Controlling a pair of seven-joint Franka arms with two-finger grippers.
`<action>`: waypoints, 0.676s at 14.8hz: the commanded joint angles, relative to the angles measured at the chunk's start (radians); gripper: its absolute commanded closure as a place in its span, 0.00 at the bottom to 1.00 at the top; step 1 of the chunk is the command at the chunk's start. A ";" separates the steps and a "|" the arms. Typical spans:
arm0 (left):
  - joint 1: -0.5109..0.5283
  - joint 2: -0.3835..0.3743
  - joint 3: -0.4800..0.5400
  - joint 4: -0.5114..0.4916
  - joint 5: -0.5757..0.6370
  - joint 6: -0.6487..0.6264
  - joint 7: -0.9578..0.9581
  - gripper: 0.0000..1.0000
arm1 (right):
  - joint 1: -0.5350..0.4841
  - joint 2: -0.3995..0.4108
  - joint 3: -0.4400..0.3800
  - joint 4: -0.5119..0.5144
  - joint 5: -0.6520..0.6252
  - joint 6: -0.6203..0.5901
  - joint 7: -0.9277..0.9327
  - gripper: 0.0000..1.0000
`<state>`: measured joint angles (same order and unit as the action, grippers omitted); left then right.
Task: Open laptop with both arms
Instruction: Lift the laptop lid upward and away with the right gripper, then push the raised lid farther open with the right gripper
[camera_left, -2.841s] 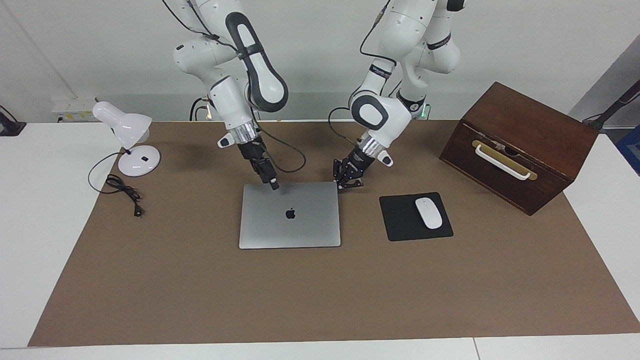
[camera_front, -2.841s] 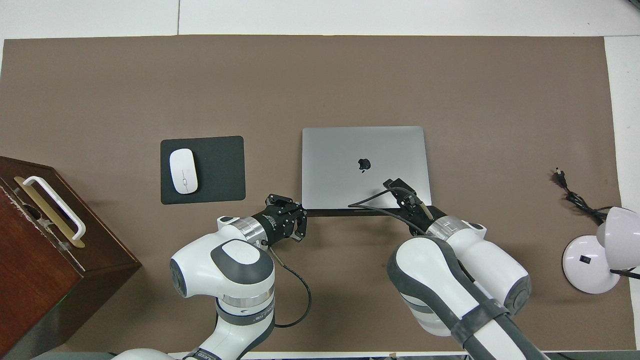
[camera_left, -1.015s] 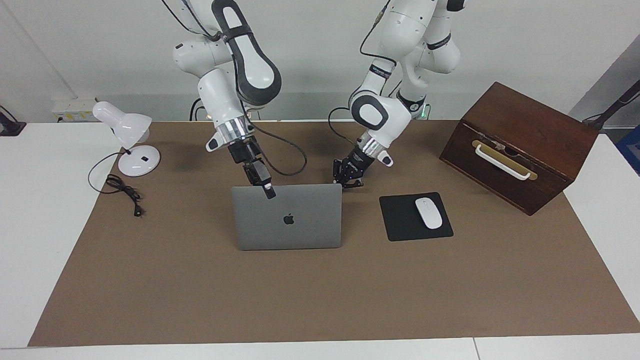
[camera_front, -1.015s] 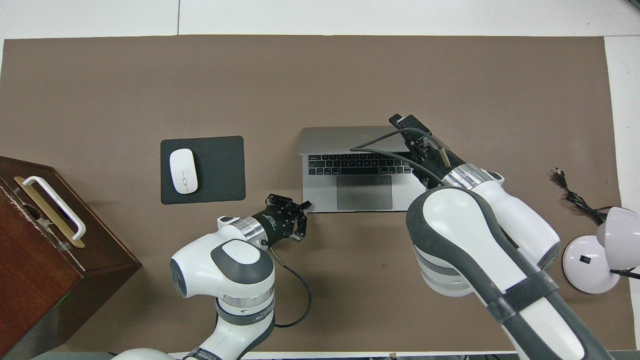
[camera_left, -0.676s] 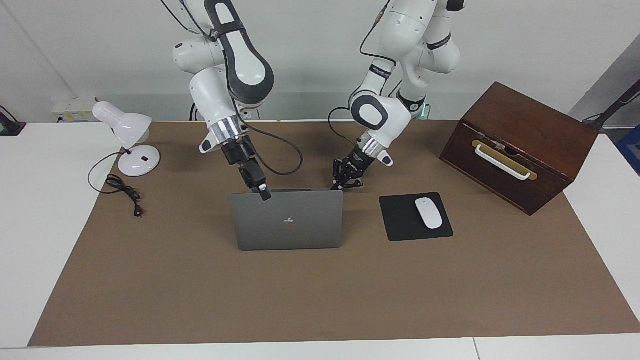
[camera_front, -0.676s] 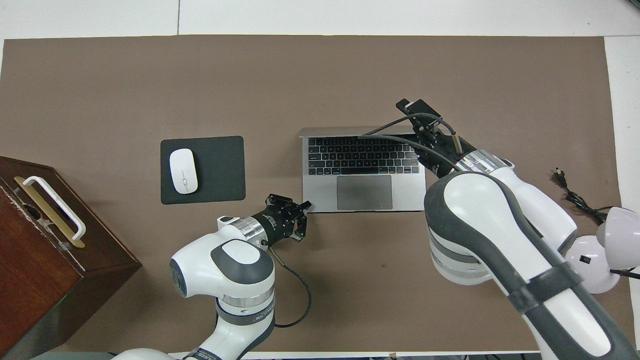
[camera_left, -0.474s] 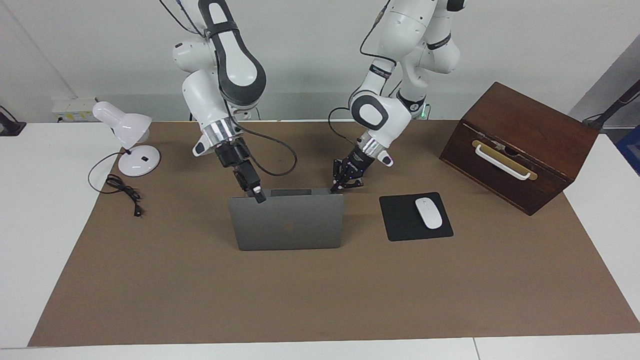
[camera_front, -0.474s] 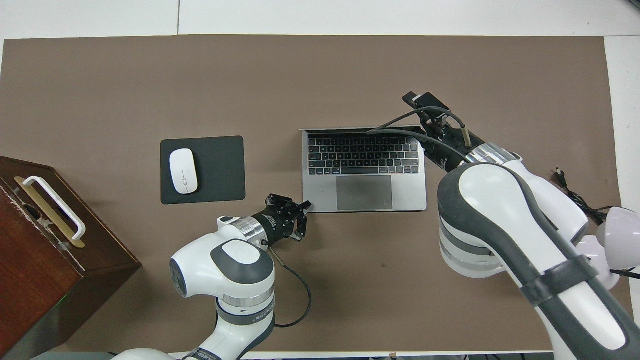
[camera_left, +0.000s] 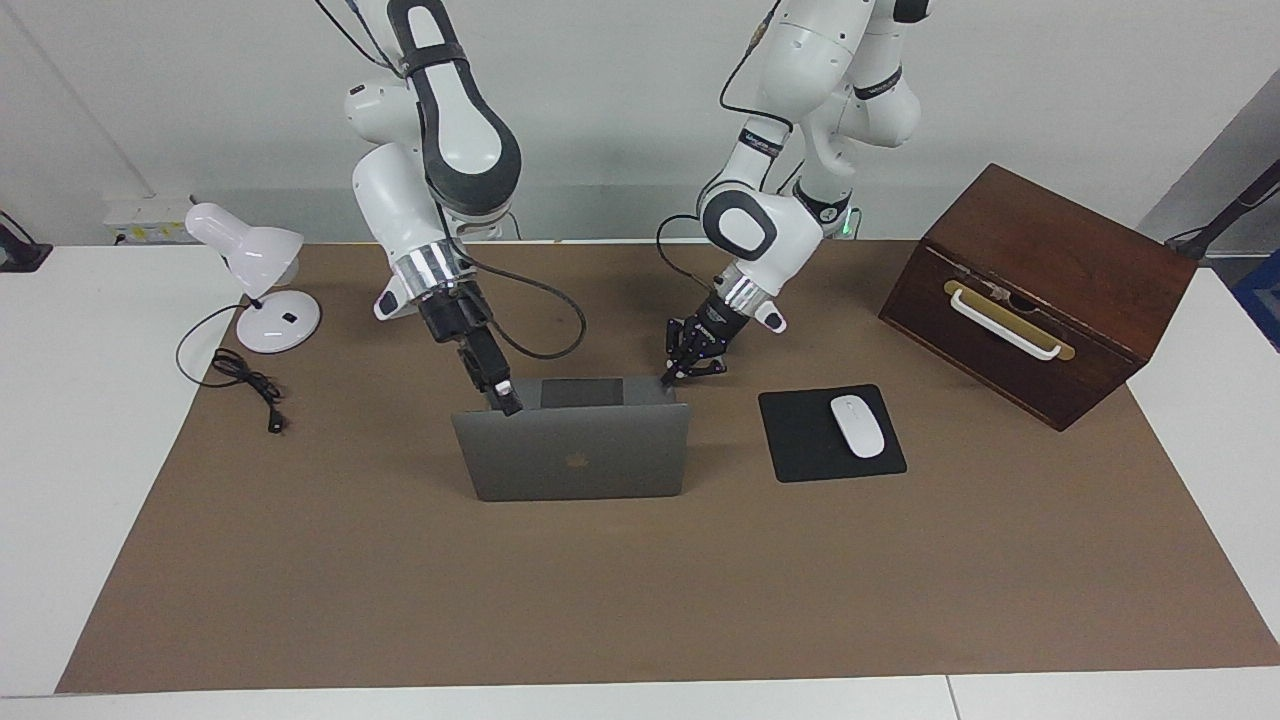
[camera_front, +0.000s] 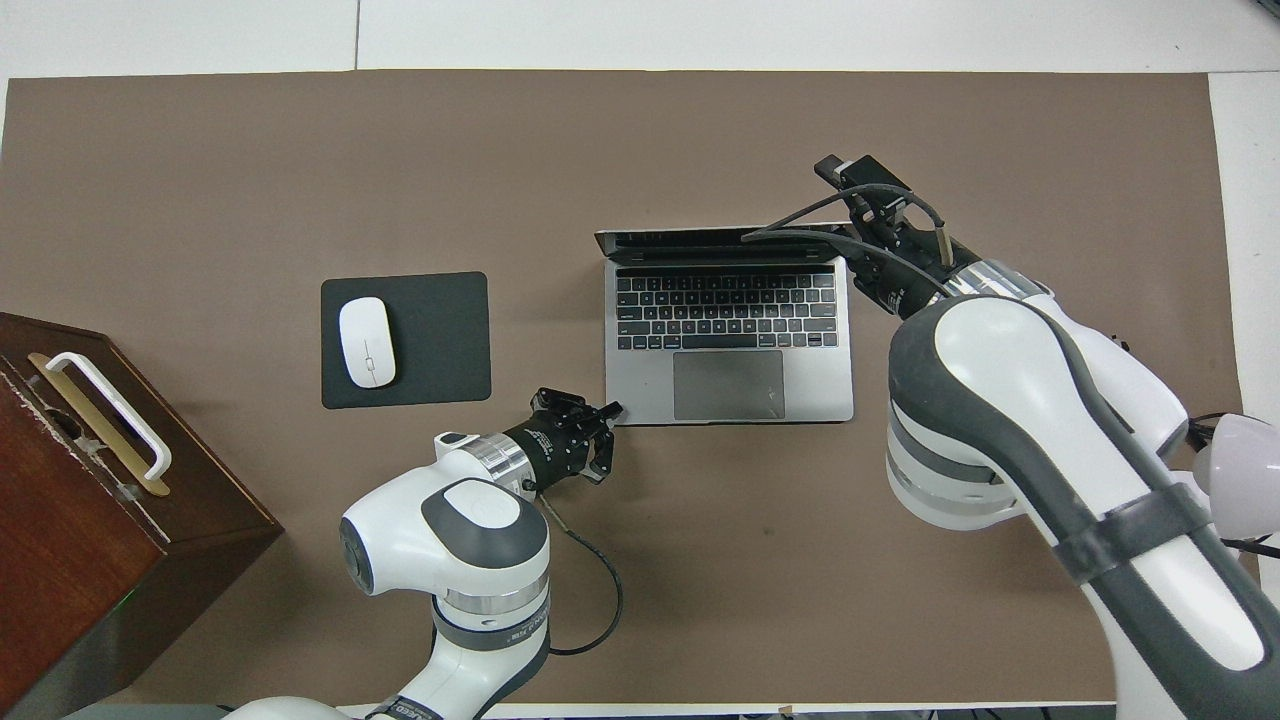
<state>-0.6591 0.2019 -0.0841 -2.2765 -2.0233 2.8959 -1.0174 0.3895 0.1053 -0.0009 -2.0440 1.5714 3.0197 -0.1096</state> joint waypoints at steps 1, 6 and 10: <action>0.001 0.036 0.000 0.025 -0.029 0.019 0.033 1.00 | -0.023 0.045 0.002 0.059 0.025 -0.028 -0.051 0.00; -0.001 0.036 0.001 0.025 -0.029 0.019 0.034 1.00 | -0.046 0.074 0.002 0.090 0.002 -0.051 -0.051 0.00; -0.001 0.036 0.001 0.025 -0.029 0.019 0.034 1.00 | -0.052 0.094 0.002 0.123 -0.010 -0.056 -0.048 0.00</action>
<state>-0.6591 0.2019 -0.0841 -2.2765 -2.0233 2.8959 -1.0162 0.3543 0.1708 -0.0015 -1.9642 1.5696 2.9860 -0.1263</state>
